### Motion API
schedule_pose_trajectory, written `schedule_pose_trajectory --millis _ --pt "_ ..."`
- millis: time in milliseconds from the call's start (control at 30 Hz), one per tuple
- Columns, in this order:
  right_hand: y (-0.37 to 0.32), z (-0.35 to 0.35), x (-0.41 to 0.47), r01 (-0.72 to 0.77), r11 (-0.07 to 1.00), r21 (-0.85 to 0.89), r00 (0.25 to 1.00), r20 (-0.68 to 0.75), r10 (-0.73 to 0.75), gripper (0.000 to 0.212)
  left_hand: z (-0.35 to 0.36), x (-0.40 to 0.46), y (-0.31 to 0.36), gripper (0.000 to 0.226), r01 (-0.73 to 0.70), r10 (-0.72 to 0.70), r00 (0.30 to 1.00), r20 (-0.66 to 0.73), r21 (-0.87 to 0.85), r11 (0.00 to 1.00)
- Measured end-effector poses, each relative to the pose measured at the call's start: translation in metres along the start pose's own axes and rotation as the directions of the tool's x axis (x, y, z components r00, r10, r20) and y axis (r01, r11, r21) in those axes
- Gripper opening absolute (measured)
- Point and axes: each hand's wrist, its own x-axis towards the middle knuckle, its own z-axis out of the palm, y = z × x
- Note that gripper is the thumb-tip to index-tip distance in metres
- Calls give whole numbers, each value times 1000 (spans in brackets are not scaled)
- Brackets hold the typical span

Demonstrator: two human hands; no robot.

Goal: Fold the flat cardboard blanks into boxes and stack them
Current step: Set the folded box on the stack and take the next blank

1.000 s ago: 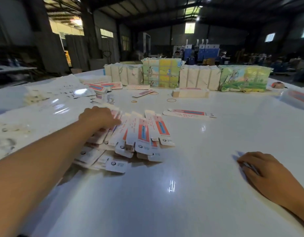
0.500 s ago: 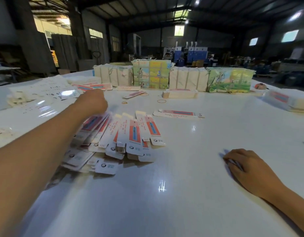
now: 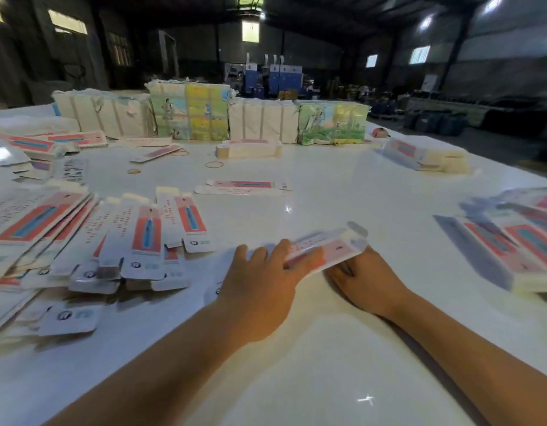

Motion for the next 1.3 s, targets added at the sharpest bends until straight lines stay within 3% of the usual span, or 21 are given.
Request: schedule_pose_trajectory --millis 100,200,233,300,333,367,467,700,800,867,933,1033,1133,1267,1300 --pt "2 0 0 -13 998 58 1000 -17 14 21 -2 -2 -3 57 55 -56 998 -19 -26 998" --pt "0 -9 3 -203 901 383 957 -115 265 32 -2 -2 -5 72 109 -110 994 -22 -30 994" --pt "-1 -14 6 -249 779 575 913 -130 387 34 -2 -1 -7 78 122 -123 992 -26 -30 992" --pt "-3 -21 11 -243 399 884 847 -7 532 31 -2 0 -9 82 133 -134 991 -29 -32 991" --pt "-4 -21 11 -234 273 933 845 56 532 32 -2 0 -9 82 130 -130 991 -22 -32 991" --pt "-5 -21 10 -245 251 937 863 93 496 34 -2 0 -8 82 121 -122 993 -12 -35 992" --pt "-5 -14 5 -234 411 881 906 44 421 43 -4 1 -6 83 86 -86 996 1 -79 993" --pt "-2 -13 7 -243 413 878 888 30 459 34 -9 6 -8 81 89 -103 992 -76 -168 982" --pt "1 -13 7 -177 415 892 840 -83 537 21 -15 9 -13 74 141 -174 978 -119 -240 961" --pt "2 -15 4 -111 576 810 807 -265 528 9 -18 9 -15 73 171 -211 969 -132 -264 949" --pt "-2 -16 -1 -71 748 659 811 -399 429 5 -19 9 -14 72 187 -229 964 -134 -270 944" --pt "-13 -10 -5 -19 862 507 877 -406 259 20 -19 9 -12 72 183 -218 968 -123 -246 952" --pt "-21 -8 -6 -13 867 498 899 -373 227 26 -18 8 -10 72 185 -216 969 -115 -235 954" --pt "-18 -9 -7 -64 806 588 899 -316 301 13 -17 8 -7 69 180 -206 972 -109 -210 961" --pt "-17 -8 -6 -79 795 602 903 -295 313 18 -17 8 -7 68 176 -201 974 -107 -208 962"
